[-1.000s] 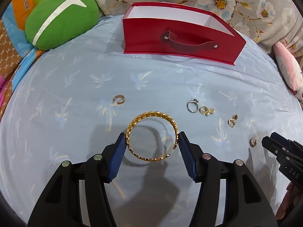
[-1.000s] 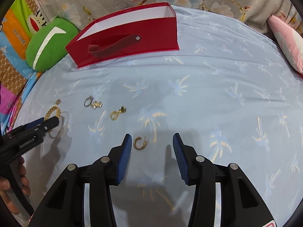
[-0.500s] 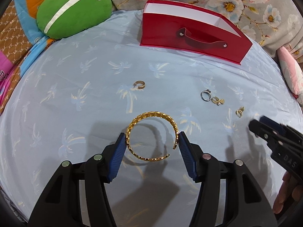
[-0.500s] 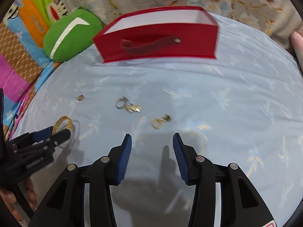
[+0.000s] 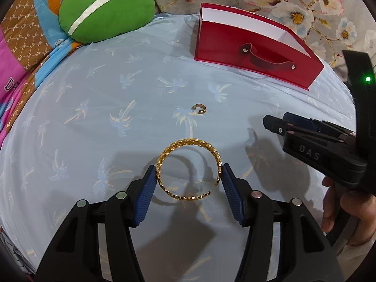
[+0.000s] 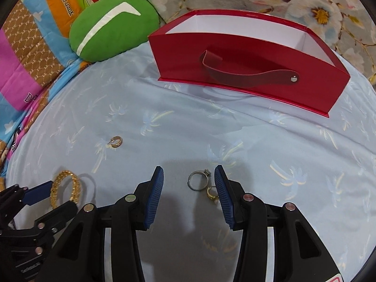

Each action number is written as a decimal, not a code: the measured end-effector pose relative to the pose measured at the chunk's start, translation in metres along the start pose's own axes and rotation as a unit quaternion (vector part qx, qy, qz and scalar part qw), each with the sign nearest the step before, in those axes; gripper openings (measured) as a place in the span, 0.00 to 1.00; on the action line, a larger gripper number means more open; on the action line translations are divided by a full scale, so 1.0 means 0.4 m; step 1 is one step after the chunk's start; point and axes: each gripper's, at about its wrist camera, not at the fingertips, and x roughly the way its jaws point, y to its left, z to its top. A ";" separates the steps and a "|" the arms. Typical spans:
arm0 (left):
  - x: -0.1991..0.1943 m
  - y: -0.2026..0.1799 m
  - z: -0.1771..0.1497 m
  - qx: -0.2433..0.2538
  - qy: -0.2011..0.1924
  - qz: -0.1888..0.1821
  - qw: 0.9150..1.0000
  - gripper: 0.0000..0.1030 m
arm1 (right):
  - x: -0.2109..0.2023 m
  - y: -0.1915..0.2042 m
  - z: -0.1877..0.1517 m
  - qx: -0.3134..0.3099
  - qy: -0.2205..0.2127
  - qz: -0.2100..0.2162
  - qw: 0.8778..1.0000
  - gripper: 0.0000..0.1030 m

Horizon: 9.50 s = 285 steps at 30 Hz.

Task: Organize jewelry
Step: 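Close the right tool on the silver ring while the left tool lifts the bangle, then carry the bangle and silver ring over the red box and lower them, then open both tools to drop the bangle and ring into the box, then withdraw both tools from the box back over the earrings on the sheet, then close the right tool on a gold hoop earring while the left tool grasps the other hoop, then carry both hoop earrings over the red box and lower them inside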

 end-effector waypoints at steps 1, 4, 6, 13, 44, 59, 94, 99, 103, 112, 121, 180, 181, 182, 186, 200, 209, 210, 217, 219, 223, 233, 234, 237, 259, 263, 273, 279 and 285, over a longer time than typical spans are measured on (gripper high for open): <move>0.000 0.000 0.001 -0.001 0.000 0.000 1.000 0.53 | 0.006 -0.002 0.000 -0.001 0.003 -0.001 1.000 0.40; 0.002 0.005 0.006 -0.003 -0.001 -0.002 1.000 0.53 | 0.021 -0.008 -0.003 0.002 0.012 0.001 1.000 0.31; 0.004 0.004 0.008 -0.003 0.000 -0.003 1.000 0.53 | 0.027 -0.014 -0.008 0.005 0.015 0.002 1.000 0.26; 0.014 -0.002 0.009 0.001 0.005 -0.006 1.000 0.53 | 0.027 -0.022 -0.008 0.002 0.015 0.002 1.000 0.20; -0.049 -0.191 0.388 0.058 -0.116 -0.038 0.991 0.53 | -0.224 -0.213 0.212 0.058 -0.125 -0.023 0.990 0.20; 0.123 -0.313 0.736 0.080 -0.146 -0.027 0.986 0.53 | -0.066 -0.355 0.499 0.065 -0.123 -0.037 0.990 0.20; 0.441 -0.337 0.915 0.060 -0.078 0.025 0.995 0.53 | 0.207 -0.485 0.639 0.099 -0.053 -0.062 0.992 0.20; 0.455 -0.325 0.922 0.049 -0.069 0.028 0.996 0.54 | 0.209 -0.488 0.643 0.102 -0.048 -0.062 0.992 0.21; 0.466 -0.320 0.924 0.044 -0.060 0.028 0.997 0.54 | 0.210 -0.490 0.645 0.103 -0.045 -0.063 0.992 0.21; 0.466 -0.320 0.922 0.043 -0.060 0.039 0.996 0.67 | 0.212 -0.484 0.648 0.095 -0.044 -0.065 0.992 0.21; 0.465 -0.318 0.920 0.042 -0.061 0.042 0.996 0.73 | 0.212 -0.483 0.648 0.094 -0.045 -0.066 0.992 0.21; 0.110 -0.030 0.115 0.018 0.005 0.036 0.999 0.84 | -0.193 -0.214 -0.241 0.108 0.006 -0.068 0.992 0.43; 0.109 -0.029 0.108 0.016 0.007 0.034 0.999 0.84 | -0.188 -0.208 -0.241 0.105 0.007 -0.067 0.992 0.43; 0.109 -0.028 0.100 0.015 0.009 0.033 0.999 0.84 | -0.182 -0.204 -0.240 0.102 0.008 -0.067 0.992 0.43; 0.110 -0.027 0.084 0.016 0.014 0.032 0.999 0.84 | -0.165 -0.198 -0.239 0.101 0.009 -0.069 0.992 0.42; 0.142 -0.014 0.117 0.000 0.013 0.021 1.000 0.82 | -0.160 -0.215 -0.238 0.107 -0.003 -0.090 0.990 0.17; 0.176 -0.023 0.153 -0.004 0.009 0.019 1.000 0.67 | -0.168 -0.219 -0.238 0.113 -0.005 -0.082 0.990 0.17; 0.177 -0.025 0.154 -0.003 0.008 0.020 1.000 0.65 | -0.168 -0.219 -0.238 0.112 -0.005 -0.082 0.990 0.17; 0.181 -0.042 0.166 0.017 0.002 0.015 1.000 0.33 | -0.168 -0.220 -0.238 0.115 -0.004 -0.081 0.990 0.17; 0.181 -0.044 0.167 0.020 0.002 0.011 1.000 0.22 | -0.167 -0.220 -0.238 0.116 -0.004 -0.081 0.990 0.17; 0.178 -0.044 0.165 0.017 0.006 -0.004 1.000 0.17 | -0.167 -0.220 -0.237 0.115 -0.004 -0.081 0.990 0.17; 0.131 -0.068 0.145 0.024 0.001 -0.031 0.999 0.17 | -0.172 -0.222 -0.235 0.117 -0.009 -0.077 0.990 0.17; 0.122 -0.074 0.143 0.026 -0.001 -0.034 0.999 0.17 | -0.175 -0.222 -0.235 0.117 -0.010 -0.076 0.990 0.17; 0.094 -0.088 0.136 0.030 -0.006 -0.045 0.999 0.17 | -0.188 -0.217 -0.232 0.115 -0.016 -0.072 0.991 0.17; -0.103 -0.166 0.239 0.052 -0.088 -0.093 0.990 0.17 | -0.341 -0.194 -0.074 0.092 -0.112 -0.036 0.989 0.17; -0.129 -0.188 0.304 0.060 -0.118 -0.090 0.987 0.17 | -0.360 -0.205 0.010 0.079 -0.141 -0.037 0.986 0.17; -0.105 -0.280 0.507 0.089 -0.168 -0.080 0.979 0.17 | -0.321 -0.269 0.249 0.059 -0.177 -0.040 0.982 0.17; -0.012 -0.343 0.639 0.098 -0.164 -0.084 0.978 0.17 | -0.241 -0.323 0.391 0.063 -0.172 -0.043 0.982 0.17; 0.112 -0.419 0.750 0.114 -0.150 -0.074 0.979 0.17 | -0.128 -0.384 0.511 0.074 -0.150 -0.041 0.985 0.17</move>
